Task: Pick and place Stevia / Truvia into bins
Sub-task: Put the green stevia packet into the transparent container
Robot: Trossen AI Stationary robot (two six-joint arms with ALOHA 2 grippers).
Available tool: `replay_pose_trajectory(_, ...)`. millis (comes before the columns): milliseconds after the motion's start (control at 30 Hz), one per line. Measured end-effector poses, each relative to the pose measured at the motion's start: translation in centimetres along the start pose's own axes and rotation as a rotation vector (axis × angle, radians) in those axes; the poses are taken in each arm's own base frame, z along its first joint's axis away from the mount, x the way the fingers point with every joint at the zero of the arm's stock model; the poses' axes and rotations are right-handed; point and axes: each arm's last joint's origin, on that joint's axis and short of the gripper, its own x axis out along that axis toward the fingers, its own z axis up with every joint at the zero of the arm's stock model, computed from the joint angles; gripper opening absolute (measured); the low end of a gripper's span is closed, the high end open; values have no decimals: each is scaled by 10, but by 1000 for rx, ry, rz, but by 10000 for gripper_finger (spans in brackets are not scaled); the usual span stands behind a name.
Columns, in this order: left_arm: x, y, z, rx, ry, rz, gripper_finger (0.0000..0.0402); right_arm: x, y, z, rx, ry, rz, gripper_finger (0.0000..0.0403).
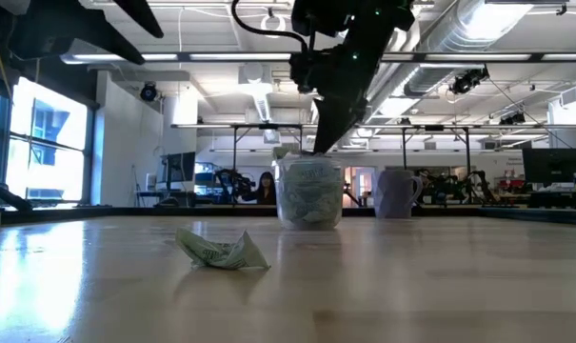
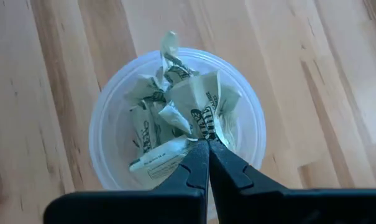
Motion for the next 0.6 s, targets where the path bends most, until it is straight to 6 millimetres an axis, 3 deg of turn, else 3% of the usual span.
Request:
replay_pose_trajectory(267,0,2,9,-37,10,16,184,3,7,0,-83,-9,21,25)
replay_pose_trajectory(600,1,-3,10,3,16,-32,184,-17,38,-5,-256,-54,-28,137)
